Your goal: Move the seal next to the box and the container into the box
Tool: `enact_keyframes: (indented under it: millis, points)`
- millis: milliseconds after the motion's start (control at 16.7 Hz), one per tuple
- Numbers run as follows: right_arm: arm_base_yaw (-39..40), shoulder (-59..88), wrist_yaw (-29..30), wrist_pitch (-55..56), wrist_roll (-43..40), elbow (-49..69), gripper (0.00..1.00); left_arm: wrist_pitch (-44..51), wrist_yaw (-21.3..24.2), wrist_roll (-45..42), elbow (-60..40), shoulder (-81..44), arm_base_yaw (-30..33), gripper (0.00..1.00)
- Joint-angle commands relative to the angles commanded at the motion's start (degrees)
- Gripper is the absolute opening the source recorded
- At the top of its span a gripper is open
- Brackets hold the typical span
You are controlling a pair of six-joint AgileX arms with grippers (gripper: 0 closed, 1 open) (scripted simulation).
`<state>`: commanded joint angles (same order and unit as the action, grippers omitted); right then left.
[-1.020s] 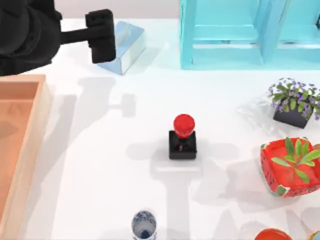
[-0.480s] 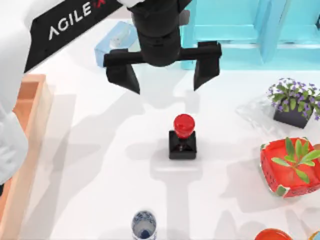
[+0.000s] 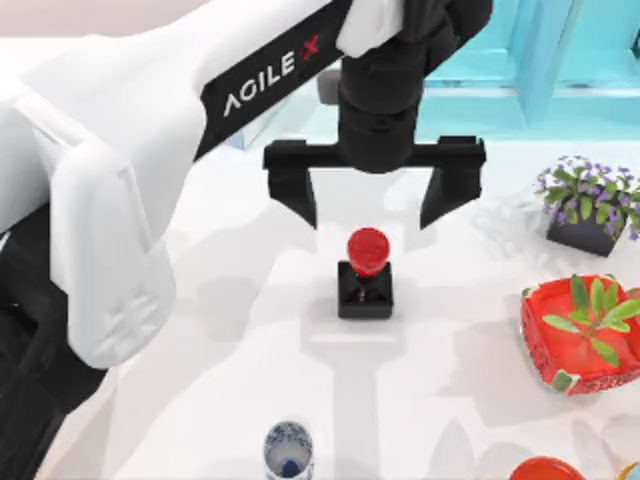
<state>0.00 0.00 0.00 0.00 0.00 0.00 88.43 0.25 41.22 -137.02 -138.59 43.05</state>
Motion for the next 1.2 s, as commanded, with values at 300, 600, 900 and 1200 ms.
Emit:
enact_keyframes:
  millis: [300,600,900,1200]
  points:
    - [0.0,0.0,0.0,0.0,0.0,0.0,1.00,-1.0,0.0,-0.1,1.1,0.1,-0.2,1.00]
    - [0.0,0.0,0.0,0.0,0.0,0.0,1.00,-12.0,0.0,-0.2,13.1,0.9,-0.2,1.00]
    - [0.0,0.0,0.0,0.0,0.0,0.0,1.00,-19.2,0.0,-0.1,20.4,1.2,-0.1,1.00]
    - [0.0,0.0,0.0,0.0,0.0,0.0,1.00,-19.2,0.0,-0.1,20.4,1.2,-0.1,0.85]
